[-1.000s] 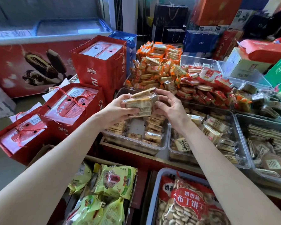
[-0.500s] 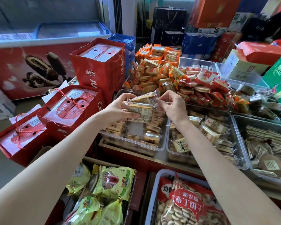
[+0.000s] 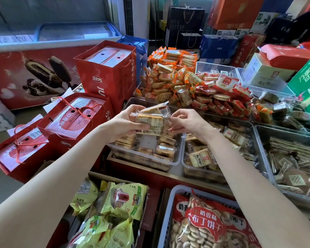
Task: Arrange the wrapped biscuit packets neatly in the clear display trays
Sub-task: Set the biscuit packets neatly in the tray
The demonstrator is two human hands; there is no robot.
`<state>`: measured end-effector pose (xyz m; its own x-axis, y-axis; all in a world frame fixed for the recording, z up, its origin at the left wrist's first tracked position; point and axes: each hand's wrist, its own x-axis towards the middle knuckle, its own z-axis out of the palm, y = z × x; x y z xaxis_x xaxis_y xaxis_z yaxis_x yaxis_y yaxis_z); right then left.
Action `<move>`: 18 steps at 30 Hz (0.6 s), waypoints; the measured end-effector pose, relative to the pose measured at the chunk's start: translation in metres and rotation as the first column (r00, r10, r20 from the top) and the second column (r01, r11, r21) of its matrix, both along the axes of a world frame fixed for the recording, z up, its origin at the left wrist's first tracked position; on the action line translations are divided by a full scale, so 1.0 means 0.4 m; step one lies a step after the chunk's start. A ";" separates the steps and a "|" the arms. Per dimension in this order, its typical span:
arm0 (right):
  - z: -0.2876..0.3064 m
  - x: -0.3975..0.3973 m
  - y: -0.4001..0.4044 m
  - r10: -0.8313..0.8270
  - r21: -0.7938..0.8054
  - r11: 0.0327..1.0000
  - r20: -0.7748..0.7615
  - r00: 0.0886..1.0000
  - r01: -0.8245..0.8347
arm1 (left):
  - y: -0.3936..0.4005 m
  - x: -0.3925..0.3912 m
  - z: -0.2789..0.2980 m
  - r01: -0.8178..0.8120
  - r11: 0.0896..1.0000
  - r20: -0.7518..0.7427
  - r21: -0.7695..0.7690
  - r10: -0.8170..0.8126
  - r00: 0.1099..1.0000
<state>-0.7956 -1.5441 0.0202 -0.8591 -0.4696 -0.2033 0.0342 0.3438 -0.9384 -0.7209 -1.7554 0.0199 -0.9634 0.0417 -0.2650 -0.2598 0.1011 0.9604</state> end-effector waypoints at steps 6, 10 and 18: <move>-0.013 0.008 0.001 -0.122 -0.158 0.977 0.132 0.984 0.142 | 0.003 -0.003 0.000 0.015 1.000 -0.006 -0.004 -0.015 1.000; -0.027 0.007 0.000 -0.151 -0.007 0.988 0.014 0.988 0.151 | 0.013 -0.006 -0.016 -0.008 1.000 -0.021 -0.013 0.007 1.000; -0.017 0.006 0.018 0.027 0.163 0.987 -0.140 0.990 -0.004 | 0.009 -0.009 -0.010 -0.006 0.994 -0.048 -0.110 0.001 0.999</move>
<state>-0.7931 -1.5371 0.0133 -0.8776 -0.4538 -0.1545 -0.1015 0.4909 -0.8653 -0.7244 -1.7518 0.0161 -0.9750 0.0113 -0.2218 -0.2148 0.2056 0.9548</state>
